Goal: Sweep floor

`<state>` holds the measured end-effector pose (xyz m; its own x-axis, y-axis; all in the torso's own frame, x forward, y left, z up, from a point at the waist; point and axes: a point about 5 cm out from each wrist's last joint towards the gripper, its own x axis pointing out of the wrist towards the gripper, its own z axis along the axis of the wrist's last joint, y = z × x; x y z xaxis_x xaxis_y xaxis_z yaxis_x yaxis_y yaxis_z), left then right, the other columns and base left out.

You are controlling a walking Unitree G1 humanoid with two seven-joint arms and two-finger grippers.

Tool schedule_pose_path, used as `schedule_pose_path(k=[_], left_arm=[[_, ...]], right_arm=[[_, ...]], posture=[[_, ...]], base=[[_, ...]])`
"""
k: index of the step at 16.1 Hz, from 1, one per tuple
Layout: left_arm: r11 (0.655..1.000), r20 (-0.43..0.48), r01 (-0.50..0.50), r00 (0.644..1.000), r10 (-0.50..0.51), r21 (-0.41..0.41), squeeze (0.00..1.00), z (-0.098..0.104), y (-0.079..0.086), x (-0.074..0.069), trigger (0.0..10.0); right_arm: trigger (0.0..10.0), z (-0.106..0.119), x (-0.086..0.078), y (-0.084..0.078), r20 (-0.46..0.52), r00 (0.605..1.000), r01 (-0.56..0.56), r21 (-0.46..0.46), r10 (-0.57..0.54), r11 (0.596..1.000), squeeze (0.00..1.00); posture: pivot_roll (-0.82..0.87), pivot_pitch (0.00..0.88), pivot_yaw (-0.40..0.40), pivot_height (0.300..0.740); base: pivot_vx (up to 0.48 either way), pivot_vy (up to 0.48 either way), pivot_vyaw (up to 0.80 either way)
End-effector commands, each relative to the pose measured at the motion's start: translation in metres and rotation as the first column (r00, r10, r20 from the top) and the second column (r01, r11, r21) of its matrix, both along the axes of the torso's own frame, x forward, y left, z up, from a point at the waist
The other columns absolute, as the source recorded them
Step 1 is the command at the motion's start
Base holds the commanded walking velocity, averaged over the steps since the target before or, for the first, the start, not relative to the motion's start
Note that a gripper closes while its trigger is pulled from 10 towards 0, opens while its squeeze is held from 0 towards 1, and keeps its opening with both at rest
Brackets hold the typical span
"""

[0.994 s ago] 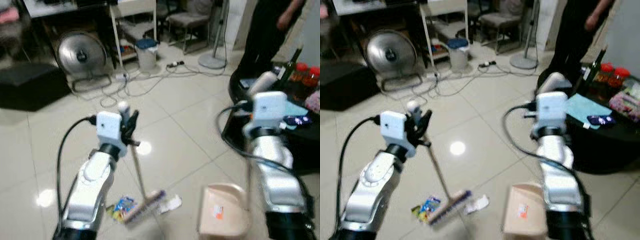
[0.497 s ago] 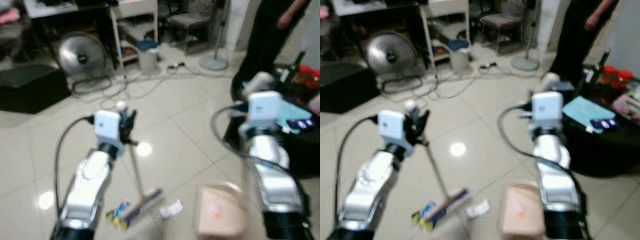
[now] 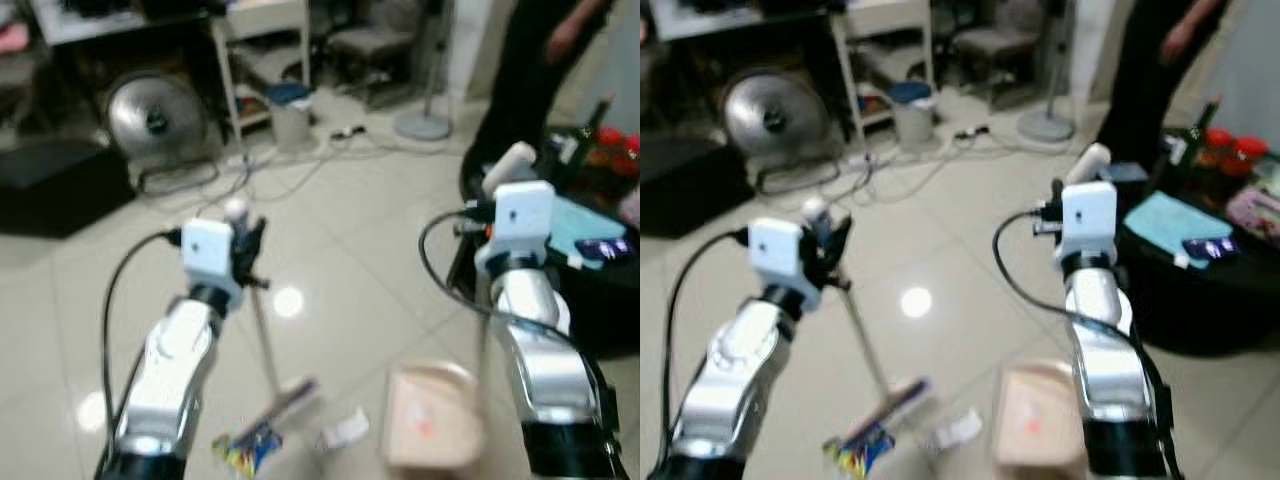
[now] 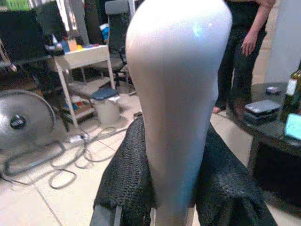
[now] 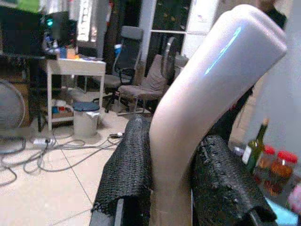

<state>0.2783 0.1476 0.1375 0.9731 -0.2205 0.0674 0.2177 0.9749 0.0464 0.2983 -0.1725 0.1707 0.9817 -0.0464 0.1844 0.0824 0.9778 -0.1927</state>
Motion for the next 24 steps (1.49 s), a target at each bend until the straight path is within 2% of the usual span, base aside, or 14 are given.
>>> schedule_pose_path(k=[1,5,7,9,10,11,12,14,15,17,21,23,24], left_arm=[[1.0,0.037,0.029,0.999,-0.028,-0.009,0.0,0.008,-0.007,0.0,10.0],[0.999,0.023,0.023,0.999,-0.022,-0.027,0.0,0.007,-0.008,0.001,10.0],[1.0,0.012,0.015,1.0,-0.015,-0.018,0.0,0.006,-0.009,0.004,10.0],[0.997,0.026,-0.075,0.997,0.076,-0.032,0.0,0.006,-0.003,0.012,10.0],[0.996,0.031,-0.087,0.996,0.088,-0.033,0.0,0.006,-0.002,0.013,10.0],[0.982,0.047,-0.177,0.982,0.18,-0.067,0.0,0.007,0.006,0.02,10.0],[0.97,0.05,-0.223,0.972,0.228,-0.094,0.0,0.007,0.012,0.022,10.0],[0.916,0.027,-0.365,0.927,0.374,-0.17,0.0,0.001,0.03,0.031,10.0],[0.898,0.027,-0.402,0.91,0.413,-0.181,0.0,-0.001,0.035,0.032,10.0],[0.87,0.033,-0.442,0.888,0.459,-0.22,0.0,-0.003,0.041,0.032,10.0],[0.86,0.089,-0.451,0.872,0.482,-0.239,0.0,-0.004,0.047,0.028,10.0],[0.857,0.112,-0.446,0.867,0.485,-0.258,0.0,-0.003,0.048,0.026,10.0],[0.856,0.113,-0.447,0.867,0.486,-0.26,0.0,-0.003,0.049,0.026,10.0]], right_arm=[[10.0,0.01,-0.002,-0.009,0.045,0.999,0.03,-0.03,-0.028,0.999,0.0],[10.0,0.009,-0.001,-0.013,0.043,0.998,0.048,-0.042,-0.046,0.998,0.0],[10.0,0.009,0.0,-0.019,0.054,0.996,0.073,-0.096,-0.068,0.993,0.0],[10.0,0.007,0.004,-0.027,0.067,0.996,0.073,-0.108,-0.066,0.991,0.0],[10.0,0.006,0.005,-0.028,0.067,0.996,0.072,-0.108,-0.065,0.992,0.0],[10.0,0.001,0.007,-0.032,0.064,0.996,0.067,-0.104,-0.061,0.992,0.0],[10.0,-0.002,0.007,-0.033,0.064,0.996,0.063,-0.103,-0.056,0.993,0.0],[10.0,-0.013,0.01,-0.038,0.071,0.997,0.044,-0.132,-0.035,0.99,0.0],[10.0,-0.017,0.011,-0.04,0.069,0.997,0.037,-0.144,-0.028,0.989,0.0],[10.0,-0.019,0.011,-0.04,0.087,0.996,0.023,-0.149,-0.01,0.989,0.0],[10.0,-0.017,0.019,-0.036,0.165,0.985,-0.021,-0.216,0.057,0.976,0.0],[10.0,-0.011,0.028,-0.033,0.207,0.974,-0.032,-0.272,0.091,0.962,0.0],[10.0,-0.01,0.03,-0.033,0.213,0.973,-0.03,-0.265,0.089,0.964,0.0]], posture=[[0.0,0.0,0.036,0.74],[-0.01,0.005,0.039,0.74],[-0.01,0.024,0.043,0.74],[0.01,0.072,0.062,0.74],[0.01,0.072,0.062,0.74],[0.03,0.118,0.077,0.74],[0.04,0.141,0.084,0.74],[0.06,0.182,0.097,0.74],[0.07,0.201,0.105,0.74],[0.09,0.242,0.121,0.74],[0.14,0.318,0.153,0.74],[0.16,0.328,0.16,0.74],[0.17,0.332,0.163,0.74]], base=[[0.296,0.0,0.0],[0.208,0.0,0.0],[0.0,0.0,0.0],[0.0,0.0,0.0],[0.0,0.0,0.0],[0.0,0.0,0.0],[0.0,0.0,0.0],[0.0,0.0,0.0],[0.0,0.0,0.0],[0.0,0.0,0.0],[0.0,0.0,0.0],[0.0,0.0,0.0],[0.0,0.0,0.0]])
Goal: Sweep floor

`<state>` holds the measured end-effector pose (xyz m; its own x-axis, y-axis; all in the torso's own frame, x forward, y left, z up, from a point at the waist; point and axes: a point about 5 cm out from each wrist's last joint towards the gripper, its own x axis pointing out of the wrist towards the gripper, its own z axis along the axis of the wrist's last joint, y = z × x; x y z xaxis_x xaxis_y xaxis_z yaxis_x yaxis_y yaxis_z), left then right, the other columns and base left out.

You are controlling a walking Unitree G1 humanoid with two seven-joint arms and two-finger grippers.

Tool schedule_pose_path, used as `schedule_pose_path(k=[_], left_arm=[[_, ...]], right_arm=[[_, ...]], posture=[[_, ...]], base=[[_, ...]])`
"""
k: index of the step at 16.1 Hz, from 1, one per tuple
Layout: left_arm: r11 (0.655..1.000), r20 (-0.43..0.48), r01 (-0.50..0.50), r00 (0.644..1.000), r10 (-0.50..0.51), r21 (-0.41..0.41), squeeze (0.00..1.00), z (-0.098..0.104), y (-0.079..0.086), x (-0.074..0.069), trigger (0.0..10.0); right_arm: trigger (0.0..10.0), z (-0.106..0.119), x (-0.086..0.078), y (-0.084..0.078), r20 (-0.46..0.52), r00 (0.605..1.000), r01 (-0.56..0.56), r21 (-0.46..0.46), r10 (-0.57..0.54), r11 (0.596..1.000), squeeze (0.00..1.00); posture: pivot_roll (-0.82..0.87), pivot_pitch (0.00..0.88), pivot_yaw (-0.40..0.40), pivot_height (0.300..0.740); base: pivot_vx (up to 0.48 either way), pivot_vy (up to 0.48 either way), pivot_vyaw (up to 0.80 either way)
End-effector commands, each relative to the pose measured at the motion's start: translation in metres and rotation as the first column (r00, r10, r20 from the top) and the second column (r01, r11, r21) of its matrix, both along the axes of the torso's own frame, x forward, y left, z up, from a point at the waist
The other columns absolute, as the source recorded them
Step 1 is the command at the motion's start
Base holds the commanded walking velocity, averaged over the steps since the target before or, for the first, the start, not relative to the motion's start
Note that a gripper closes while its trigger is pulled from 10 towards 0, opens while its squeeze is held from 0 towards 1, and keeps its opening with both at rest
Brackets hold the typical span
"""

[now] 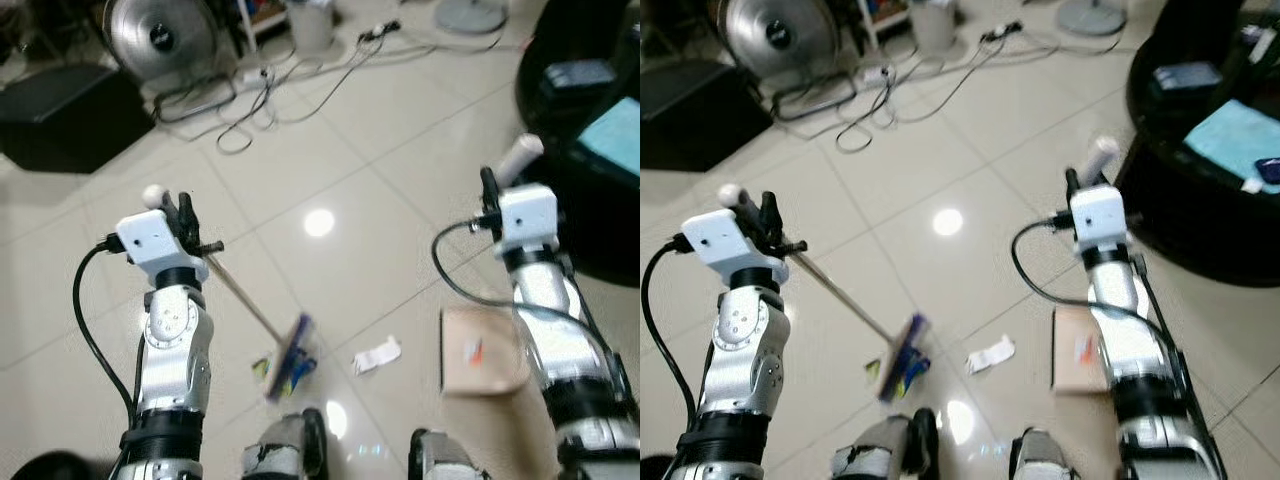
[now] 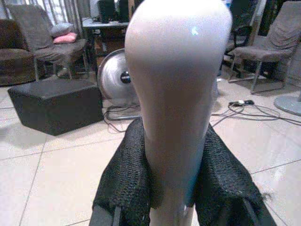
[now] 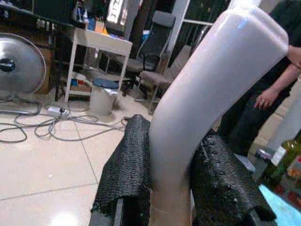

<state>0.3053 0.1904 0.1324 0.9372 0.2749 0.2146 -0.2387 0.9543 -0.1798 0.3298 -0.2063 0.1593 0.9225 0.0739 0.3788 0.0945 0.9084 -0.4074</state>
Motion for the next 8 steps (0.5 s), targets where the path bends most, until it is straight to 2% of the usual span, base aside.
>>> schedule_pose_path(k=[1,2,3,6,8], left_arm=[[1.0,0.019,-0.026,0.999,0.026,-0.005,0.0,0.002,0.007,-0.002,10.0],[1.0,0.02,-0.027,0.999,0.027,-0.006,0.0,0.001,0.008,-0.003,10.0],[1.0,0.022,-0.027,0.999,0.028,-0.006,0.0,-0.001,0.007,-0.004,10.0],[1.0,0.027,-0.016,1.0,0.016,-0.005,0.0,0.0,0.004,-0.002,10.0],[1.0,0.031,-0.009,0.999,0.009,-0.008,0.0,0.001,0.0,0.001,10.0]], right_arm=[[10.0,-0.001,0.0,0.004,0.021,1.0,-0.019,-0.016,0.019,1.0,0.0],[10.0,-0.002,0.001,0.006,0.022,0.999,-0.026,-0.018,0.026,1.0,0.0],[10.0,-0.013,0.002,0.02,0.013,0.998,-0.068,-0.054,0.069,0.996,0.0],[10.0,-0.03,0.002,0.044,0.008,0.994,-0.106,-0.077,0.107,0.991,0.0],[10.0,-0.034,0.002,0.053,0.009,0.993,-0.114,-0.084,0.116,0.99,0.0]], posture=[[0.18,0.337,0.167,0.74],[0.18,0.337,0.17,0.74],[0.21,0.339,0.181,0.74],[0.24,0.338,0.205,0.74],[0.25,0.334,0.208,0.74]], base=[[0.0,0.0,0.0],[0.0,0.0,0.0],[0.0,0.0,0.0],[0.0,0.0,0.0],[0.0,0.0,0.0]])
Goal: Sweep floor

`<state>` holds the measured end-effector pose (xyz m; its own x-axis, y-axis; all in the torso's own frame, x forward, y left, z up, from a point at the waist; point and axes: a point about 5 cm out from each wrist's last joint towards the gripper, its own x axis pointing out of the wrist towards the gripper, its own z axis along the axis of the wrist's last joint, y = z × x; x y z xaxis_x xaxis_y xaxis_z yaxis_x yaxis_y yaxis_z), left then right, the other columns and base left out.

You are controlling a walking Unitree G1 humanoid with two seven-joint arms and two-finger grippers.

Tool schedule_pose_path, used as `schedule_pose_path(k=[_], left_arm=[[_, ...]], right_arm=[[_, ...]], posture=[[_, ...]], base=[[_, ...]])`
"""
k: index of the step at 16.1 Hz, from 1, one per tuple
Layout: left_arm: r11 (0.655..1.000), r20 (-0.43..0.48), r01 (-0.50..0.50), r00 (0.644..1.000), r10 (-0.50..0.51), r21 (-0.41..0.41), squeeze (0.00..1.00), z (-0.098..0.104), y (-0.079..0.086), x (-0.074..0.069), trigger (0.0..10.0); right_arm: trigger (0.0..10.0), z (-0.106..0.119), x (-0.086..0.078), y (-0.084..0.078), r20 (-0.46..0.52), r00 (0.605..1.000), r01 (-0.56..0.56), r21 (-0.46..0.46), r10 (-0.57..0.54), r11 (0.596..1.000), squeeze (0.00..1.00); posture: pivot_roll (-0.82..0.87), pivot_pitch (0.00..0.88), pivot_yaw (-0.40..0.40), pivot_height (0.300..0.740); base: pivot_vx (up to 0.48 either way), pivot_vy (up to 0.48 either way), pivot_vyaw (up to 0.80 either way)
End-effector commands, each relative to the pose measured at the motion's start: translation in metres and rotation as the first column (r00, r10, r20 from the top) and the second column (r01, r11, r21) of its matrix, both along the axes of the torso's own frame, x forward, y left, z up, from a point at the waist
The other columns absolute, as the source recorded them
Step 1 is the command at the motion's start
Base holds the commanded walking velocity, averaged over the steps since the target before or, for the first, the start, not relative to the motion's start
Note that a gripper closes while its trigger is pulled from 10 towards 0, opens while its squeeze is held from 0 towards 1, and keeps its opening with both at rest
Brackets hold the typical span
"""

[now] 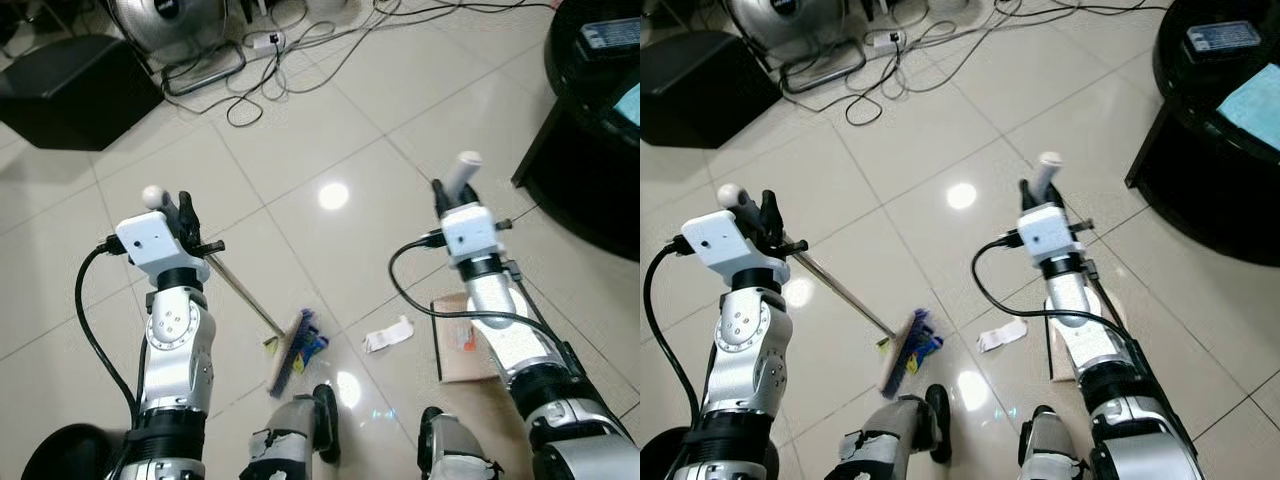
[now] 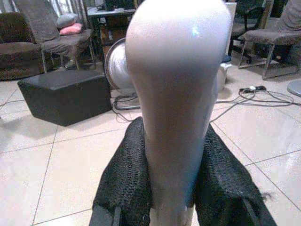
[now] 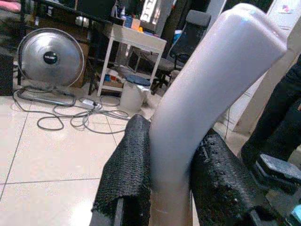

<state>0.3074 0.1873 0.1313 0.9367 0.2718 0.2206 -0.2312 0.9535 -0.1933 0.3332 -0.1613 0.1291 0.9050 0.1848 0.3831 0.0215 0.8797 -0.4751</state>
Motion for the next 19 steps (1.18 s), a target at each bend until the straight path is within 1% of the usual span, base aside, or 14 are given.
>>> schedule_pose_path(k=[1,3,4,5,6,9,10,13,14,17,19], left_arm=[[1.0,0.022,-0.015,1.0,0.015,-0.001,0.0,0.002,0.002,0.0,10.0],[1.0,0.017,-0.004,1.0,0.005,-0.01,0.0,0.0,-0.003,0.004,10.0],[1.0,0.014,0.006,1.0,-0.006,-0.013,0.0,-0.001,-0.005,0.005,10.0],[1.0,0.012,0.01,1.0,-0.01,-0.014,0.0,-0.002,-0.006,0.006,10.0],[1.0,0.009,0.017,1.0,-0.016,-0.021,0.0,-0.002,-0.01,0.008,10.0],[0.999,0.007,0.03,1.0,-0.03,-0.04,0.0,-0.003,-0.016,0.012,10.0],[0.998,-0.002,0.038,0.999,-0.038,-0.044,0.0,-0.006,-0.019,0.012,10.0],[0.997,-0.019,0.051,0.998,-0.053,-0.063,0.0,-0.009,-0.028,0.016,10.0],[0.996,-0.019,0.057,0.998,-0.058,-0.074,0.0,-0.009,-0.032,0.017,10.0],[0.991,-0.024,0.038,0.999,-0.041,-0.127,0.0,-0.01,-0.038,0.016,10.0],[0.981,-0.02,0.012,1.0,-0.016,-0.194,0.0,-0.008,-0.042,0.014,10.0]], right_arm=[[10.0,-0.005,-0.001,0.01,-0.001,1.0,-0.027,0.003,0.027,1.0,0.0],[10.0,-0.005,-0.002,0.023,0.018,0.998,-0.057,0.039,0.057,0.998,0.0],[10.0,-0.006,-0.004,0.032,0.028,0.996,-0.082,0.042,0.081,0.996,0.0],[10.0,-0.008,-0.006,0.037,0.029,0.995,-0.098,0.042,0.097,0.994,0.0],[10.0,-0.013,-0.011,0.049,0.027,0.991,-0.134,0.049,0.133,0.99,0.0],[10.0,-0.014,-0.017,0.066,0.042,0.983,-0.182,0.082,0.179,0.98,0.0],[10.0,-0.015,-0.019,0.075,0.04,0.978,-0.208,0.088,0.206,0.974,0.0],[10.0,-0.018,-0.023,0.091,0.03,0.968,-0.251,0.094,0.25,0.963,0.0],[10.0,-0.018,-0.023,0.093,0.031,0.968,-0.25,0.101,0.248,0.963,0.0],[10.0,-0.017,-0.021,0.092,0.027,0.975,-0.222,0.126,0.22,0.967,0.0],[10.0,-0.015,-0.017,0.086,0.021,0.983,-0.183,0.145,0.182,0.972,0.0]], posture=[[0.25,0.334,0.211,0.74],[0.23,0.342,0.216,0.74],[0.23,0.341,0.217,0.74],[0.22,0.341,0.218,0.74],[0.22,0.343,0.22,0.74],[0.21,0.342,0.219,0.74],[0.2,0.333,0.218,0.74],[0.2,0.331,0.214,0.74],[0.2,0.331,0.214,0.74],[0.2,0.326,0.213,0.74],[0.19,0.328,0.213,0.74]], base=[[0.0,0.0,0.0],[0.0,0.0,0.0],[0.0,0.0,0.0],[0.0,0.0,0.0],[0.0,0.0,0.0],[0.0,0.0,0.0],[0.0,0.0,0.0],[0.0,0.0,0.0],[0.0,0.0,0.0],[0.0,0.0,0.0],[0.0,0.0,0.0]])
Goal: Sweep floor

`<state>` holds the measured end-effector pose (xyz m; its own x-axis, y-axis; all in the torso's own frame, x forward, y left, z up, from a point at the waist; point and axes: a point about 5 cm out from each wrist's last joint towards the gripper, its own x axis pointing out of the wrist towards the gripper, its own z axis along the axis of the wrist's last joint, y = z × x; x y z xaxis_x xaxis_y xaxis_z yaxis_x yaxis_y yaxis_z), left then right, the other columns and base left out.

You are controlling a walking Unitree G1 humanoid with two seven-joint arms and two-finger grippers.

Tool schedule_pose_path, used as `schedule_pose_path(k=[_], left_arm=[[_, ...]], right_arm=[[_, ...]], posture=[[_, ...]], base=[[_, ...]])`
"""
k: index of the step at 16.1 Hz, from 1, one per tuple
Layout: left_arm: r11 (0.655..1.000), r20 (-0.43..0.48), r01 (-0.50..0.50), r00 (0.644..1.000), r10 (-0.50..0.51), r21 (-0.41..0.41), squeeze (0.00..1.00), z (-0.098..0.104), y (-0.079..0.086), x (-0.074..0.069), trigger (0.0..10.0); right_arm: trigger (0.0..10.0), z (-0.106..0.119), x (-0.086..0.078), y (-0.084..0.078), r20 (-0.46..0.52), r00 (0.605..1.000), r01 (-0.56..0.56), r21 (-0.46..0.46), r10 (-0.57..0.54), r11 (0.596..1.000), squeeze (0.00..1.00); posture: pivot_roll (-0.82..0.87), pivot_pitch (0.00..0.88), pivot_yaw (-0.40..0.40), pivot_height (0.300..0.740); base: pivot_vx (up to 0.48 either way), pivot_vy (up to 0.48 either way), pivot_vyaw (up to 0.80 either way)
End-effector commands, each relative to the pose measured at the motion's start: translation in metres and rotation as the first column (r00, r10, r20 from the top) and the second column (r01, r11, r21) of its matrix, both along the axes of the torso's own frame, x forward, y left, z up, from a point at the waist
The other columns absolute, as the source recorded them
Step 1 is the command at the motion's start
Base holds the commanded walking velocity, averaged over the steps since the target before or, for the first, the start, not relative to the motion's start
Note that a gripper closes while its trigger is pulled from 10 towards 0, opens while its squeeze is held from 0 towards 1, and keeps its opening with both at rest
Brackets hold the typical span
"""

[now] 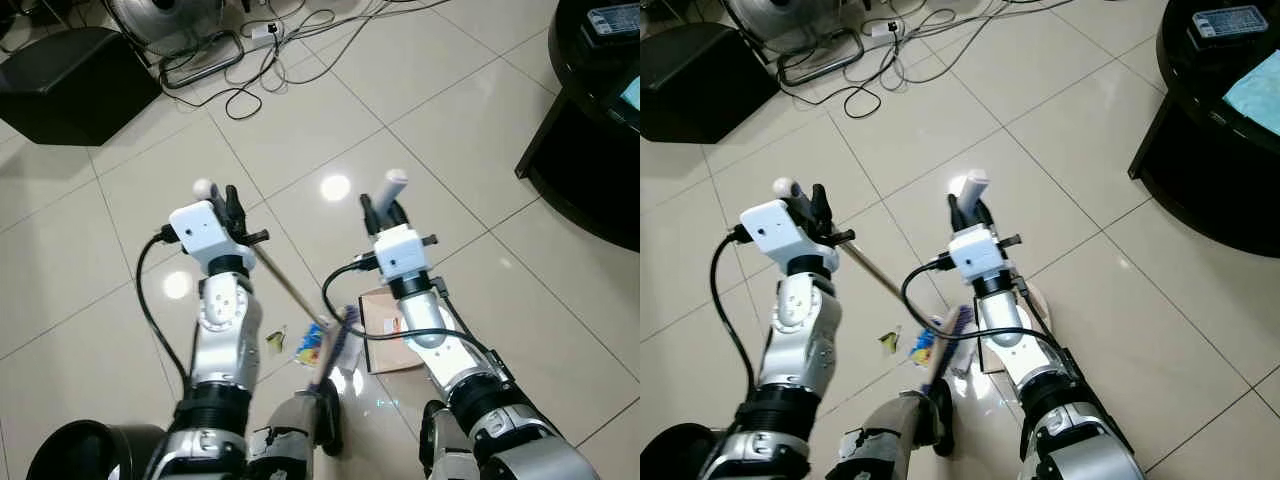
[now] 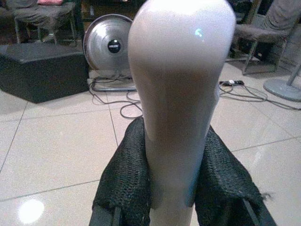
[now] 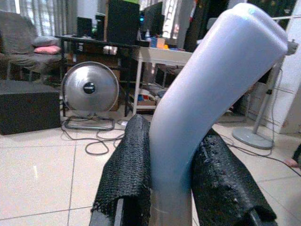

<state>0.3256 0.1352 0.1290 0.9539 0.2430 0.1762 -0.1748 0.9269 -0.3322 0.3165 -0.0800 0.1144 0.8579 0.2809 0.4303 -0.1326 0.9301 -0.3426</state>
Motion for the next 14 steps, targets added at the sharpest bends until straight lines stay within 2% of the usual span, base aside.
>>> schedule_pose_path(k=[1,6,7,8,11,13,14], left_arm=[[0.994,-0.018,-0.059,0.998,0.058,-0.089,0.0,-0.003,0.009,-0.003,10.0],[0.977,0.072,0.044,0.997,-0.03,-0.209,0.0,0.022,-0.004,0.008,10.0],[0.964,0.112,0.12,0.989,-0.096,-0.237,0.0,0.032,-0.01,0.012,10.0],[0.958,0.124,0.145,0.985,-0.117,-0.248,0.0,0.035,-0.012,0.013,10.0],[0.916,0.2,0.308,0.944,-0.262,-0.256,0.0,0.056,-0.021,0.013,10.0],[0.898,0.244,0.361,0.921,-0.303,-0.251,0.0,0.069,-0.017,0.015,10.0],[0.894,0.278,0.397,0.9,-0.334,-0.21,0.0,0.08,-0.013,0.017,10.0]], right_arm=[[10.0,-0.001,0.0,0.003,-0.009,1.0,-0.003,0.001,0.003,1.0,0.0],[10.0,-0.003,0.0,0.001,-0.018,1.0,0.0,-0.005,0.0,1.0,0.0],[10.0,-0.003,0.0,0.001,-0.021,1.0,-0.001,-0.009,0.001,1.0,0.0],[10.0,-0.003,0.0,0.001,-0.022,1.0,-0.002,-0.01,0.001,1.0,0.0],[10.0,-0.004,0.003,-0.002,-0.029,1.0,0.005,-0.017,-0.006,1.0,0.0],[10.0,-0.002,0.005,-0.004,-0.025,1.0,0.014,-0.015,-0.014,1.0,0.0],[10.0,-0.002,0.005,-0.006,-0.025,1.0,0.017,-0.017,-0.018,1.0,0.0]], posture=[[0.19,0.327,0.21,0.74],[0.19,0.324,0.207,0.74],[0.19,0.319,0.208,0.74],[0.19,0.319,0.208,0.74],[0.2,0.303,0.206,0.74],[0.2,0.306,0.204,0.74],[0.21,0.307,0.206,0.74]], base=[[0.0,0.0,0.0],[0.0,0.0,0.0],[0.0,0.0,0.0],[0.0,0.0,0.0],[0.0,0.0,0.0],[0.0,0.0,0.0],[0.0,0.0,0.0]])
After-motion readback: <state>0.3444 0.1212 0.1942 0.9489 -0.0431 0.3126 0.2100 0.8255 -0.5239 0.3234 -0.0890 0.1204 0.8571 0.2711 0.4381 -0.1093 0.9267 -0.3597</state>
